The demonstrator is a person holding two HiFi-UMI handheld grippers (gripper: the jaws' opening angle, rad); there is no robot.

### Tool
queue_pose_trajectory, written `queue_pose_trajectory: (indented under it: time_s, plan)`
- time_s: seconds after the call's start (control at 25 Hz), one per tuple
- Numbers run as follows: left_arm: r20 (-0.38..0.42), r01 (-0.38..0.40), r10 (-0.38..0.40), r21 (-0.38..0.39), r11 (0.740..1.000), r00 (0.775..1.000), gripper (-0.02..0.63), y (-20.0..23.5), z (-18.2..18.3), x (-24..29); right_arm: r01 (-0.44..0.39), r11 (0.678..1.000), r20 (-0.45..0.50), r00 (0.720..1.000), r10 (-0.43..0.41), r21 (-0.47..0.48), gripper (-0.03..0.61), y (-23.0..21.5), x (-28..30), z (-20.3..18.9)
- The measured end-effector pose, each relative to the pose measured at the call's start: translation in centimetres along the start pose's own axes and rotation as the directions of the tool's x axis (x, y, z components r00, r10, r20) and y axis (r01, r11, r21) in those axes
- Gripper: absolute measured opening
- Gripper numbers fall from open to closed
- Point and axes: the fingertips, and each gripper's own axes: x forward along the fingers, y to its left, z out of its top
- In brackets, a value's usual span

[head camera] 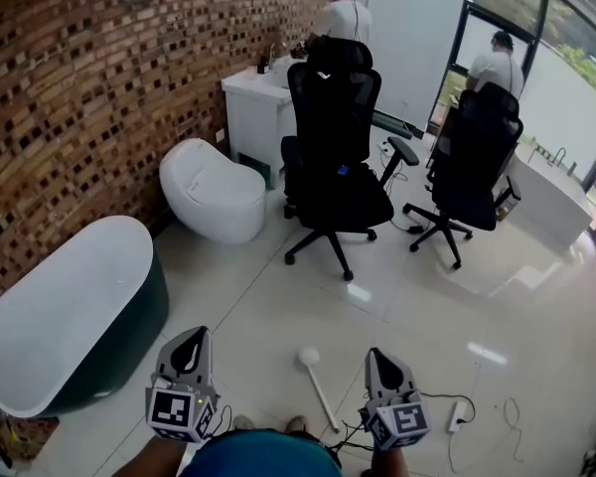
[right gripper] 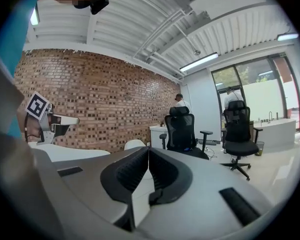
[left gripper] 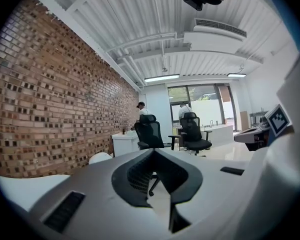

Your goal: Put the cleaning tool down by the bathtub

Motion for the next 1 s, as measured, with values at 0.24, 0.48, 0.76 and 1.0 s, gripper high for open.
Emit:
queue_pose_trajectory:
  time_s: [0.24, 0.48, 0.76, 1.0]
  plan:
    - [-0.013, 0.003, -0.003, -0.009, 1.000, 1.000, 0.005, 2.7, -1.6, -1.2, 0.010, 0.999, -0.043, 0.999, -0.012, -0.045, 0.006, 1.5, 0.2, -1.6]
    - [-0.050, 0.006, -0.007, -0.015, 1.000, 0.999, 0.005, 3.3, -5.2, 0.0, -0.034, 0.999, -0.075, 0.997, 0.032, -0.032, 0.034, 3.0, 2.6, -5.1]
    - [-0.096, -0.015, 0.017, 0.021, 1.000, 0.995, 0.005, 2.5, -7.3, 3.1, -0.065, 0.998, -0.122, 0.991, 0.063, -0.012, 0.041, 0.8, 4.8, -8.3]
    - [-0.133, -0.016, 0.017, 0.015, 1.000, 0.991, 0.005, 0.1, -11.4, 9.1, -0.066, 0.997, -0.162, 0.985, 0.060, -0.033, 0.041, -4.5, 7.7, -13.0]
